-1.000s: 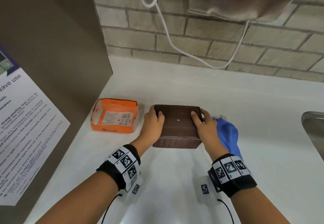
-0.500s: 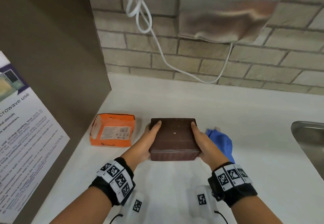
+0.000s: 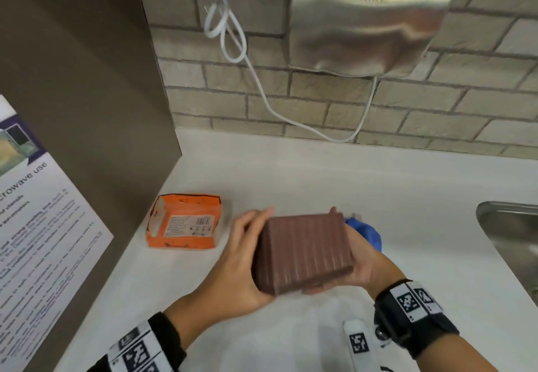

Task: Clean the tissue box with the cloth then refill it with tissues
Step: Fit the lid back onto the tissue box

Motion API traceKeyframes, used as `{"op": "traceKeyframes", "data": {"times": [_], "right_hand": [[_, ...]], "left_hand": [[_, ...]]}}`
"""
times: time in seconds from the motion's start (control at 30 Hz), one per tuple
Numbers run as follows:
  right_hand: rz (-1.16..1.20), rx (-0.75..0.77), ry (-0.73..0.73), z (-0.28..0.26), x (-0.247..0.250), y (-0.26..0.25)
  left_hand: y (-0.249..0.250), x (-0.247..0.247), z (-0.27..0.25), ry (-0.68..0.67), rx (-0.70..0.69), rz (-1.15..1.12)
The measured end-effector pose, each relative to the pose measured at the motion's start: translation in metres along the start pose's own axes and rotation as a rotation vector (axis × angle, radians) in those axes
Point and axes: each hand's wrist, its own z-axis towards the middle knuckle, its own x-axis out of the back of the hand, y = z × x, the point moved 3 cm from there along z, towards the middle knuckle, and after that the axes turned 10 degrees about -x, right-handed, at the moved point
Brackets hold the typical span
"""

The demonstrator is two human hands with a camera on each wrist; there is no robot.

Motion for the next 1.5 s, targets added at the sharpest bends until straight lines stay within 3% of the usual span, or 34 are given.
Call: {"op": "traceKeyframes", "data": {"times": [0.07,0.13,0.23,0.33,0.43,0.53,0.87,1.5], "right_hand": [[-0.008,0.085,0.029,-0.006,0.004,-0.005],[0.007,0.063,-0.076,-0.01,0.003,-0.006],[0.115,0.169,-0.118,-0.007,0.007,-0.009],[0.177,0.313,-0.105,-0.008,0.002,-0.01],[0.189,0.356,-0.101,0.01,-0.001,-0.007],[0.154,0.358,-0.078,0.028,-0.004,-0.003],[-0.026,0.419,-0.055,0.07,-0.004,0.007],[-0.105,0.392,0.024,0.087,0.003,0.008]], "left_hand": [[0.0,-0.005,-0.009,-0.08,-0.133,0.125],[-0.011,-0.005,-0.015,-0.105,-0.125,0.15],[-0.025,-0.002,-0.017,-0.204,0.088,0.063],[-0.031,-0.001,-0.013,-0.317,0.381,-0.279],[-0.04,-0.006,0.001,-0.147,0.416,-0.545],[-0.052,-0.016,0.006,-0.022,0.456,-0.512],[-0.086,-0.036,-0.006,0.017,0.595,-0.511],[-0.074,-0.035,-0.003,0.072,0.646,-0.52]]}}
